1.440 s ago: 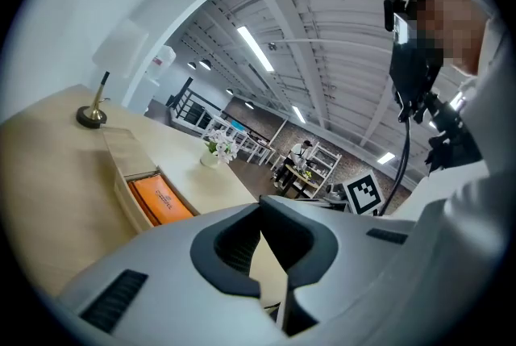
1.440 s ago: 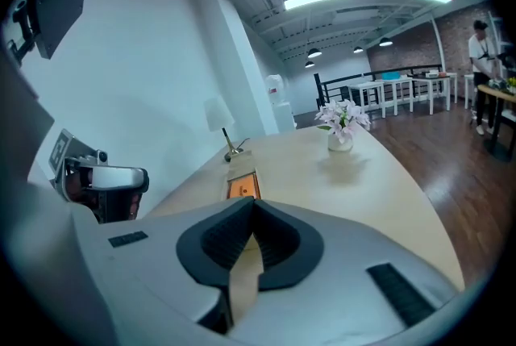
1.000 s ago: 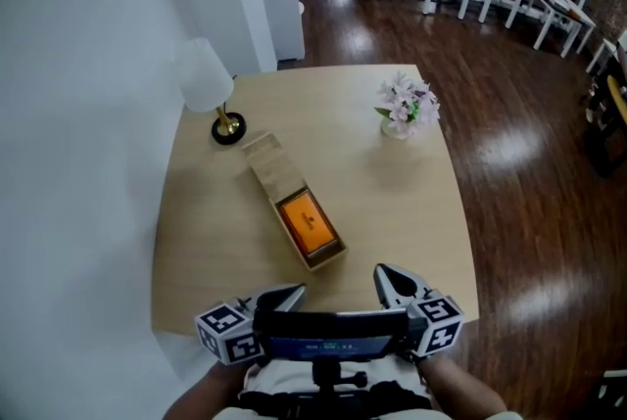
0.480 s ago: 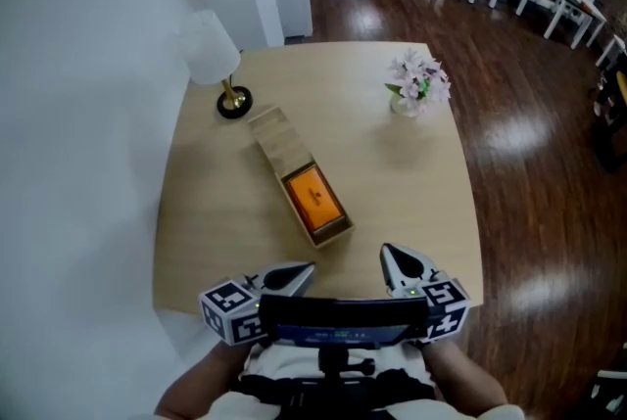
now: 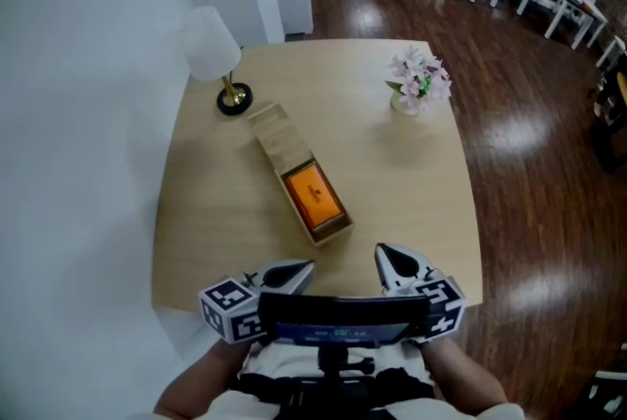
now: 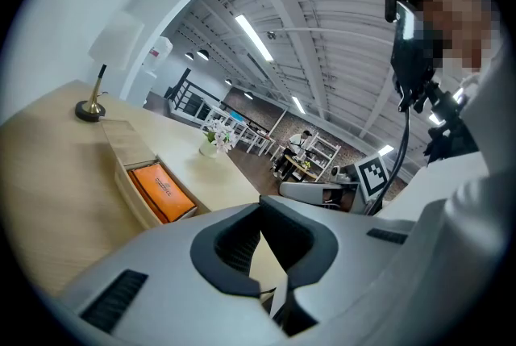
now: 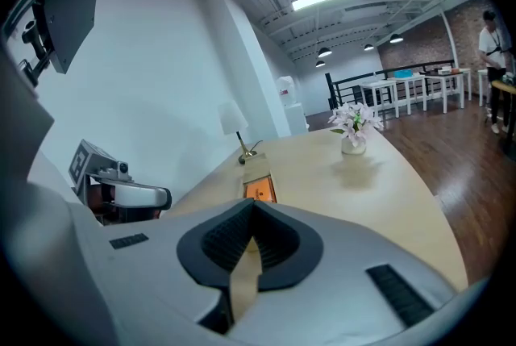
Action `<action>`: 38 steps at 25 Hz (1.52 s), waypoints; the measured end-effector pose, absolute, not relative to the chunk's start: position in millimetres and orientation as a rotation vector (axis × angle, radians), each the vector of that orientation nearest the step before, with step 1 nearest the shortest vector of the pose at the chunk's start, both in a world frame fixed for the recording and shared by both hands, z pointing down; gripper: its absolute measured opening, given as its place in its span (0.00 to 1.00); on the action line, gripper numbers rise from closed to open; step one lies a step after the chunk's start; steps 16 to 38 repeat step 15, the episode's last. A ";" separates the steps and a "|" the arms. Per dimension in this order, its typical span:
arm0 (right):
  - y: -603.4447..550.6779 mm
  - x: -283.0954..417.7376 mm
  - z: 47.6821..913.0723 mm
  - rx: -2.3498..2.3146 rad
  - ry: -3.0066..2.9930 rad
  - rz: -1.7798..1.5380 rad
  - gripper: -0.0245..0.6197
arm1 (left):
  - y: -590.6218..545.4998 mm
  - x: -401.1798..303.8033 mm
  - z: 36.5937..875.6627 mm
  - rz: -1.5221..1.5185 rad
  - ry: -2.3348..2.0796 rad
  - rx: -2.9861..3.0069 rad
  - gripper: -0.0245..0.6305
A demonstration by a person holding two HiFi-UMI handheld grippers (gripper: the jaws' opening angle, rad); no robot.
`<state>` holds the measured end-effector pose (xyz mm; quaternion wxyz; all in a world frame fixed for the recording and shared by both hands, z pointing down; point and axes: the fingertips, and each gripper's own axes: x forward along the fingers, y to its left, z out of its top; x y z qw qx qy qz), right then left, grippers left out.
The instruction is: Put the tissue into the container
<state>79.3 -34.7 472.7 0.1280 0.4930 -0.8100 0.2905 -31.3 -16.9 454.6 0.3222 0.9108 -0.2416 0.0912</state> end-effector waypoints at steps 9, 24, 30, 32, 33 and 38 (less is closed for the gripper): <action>-34.1 72.6 473.5 1.392 -2.354 0.794 0.03 | -16.9 -31.2 455.9 0.257 -0.635 2.377 0.03; -9.4 68.0 476.2 1.342 -2.338 0.817 0.03 | 9.6 -33.4 462.2 0.284 -0.638 2.334 0.03; -9.4 68.0 476.2 1.342 -2.338 0.817 0.03 | 9.6 -33.4 462.2 0.284 -0.638 2.334 0.03; -9.4 68.0 476.2 1.342 -2.338 0.817 0.03 | 9.6 -33.4 462.2 0.284 -0.638 2.334 0.03; -9.4 68.0 476.2 1.342 -2.338 0.817 0.03 | 9.6 -33.4 462.2 0.284 -0.638 2.334 0.03; -9.4 68.0 476.2 1.342 -2.338 0.817 0.03 | 9.6 -33.4 462.2 0.284 -0.638 2.334 0.03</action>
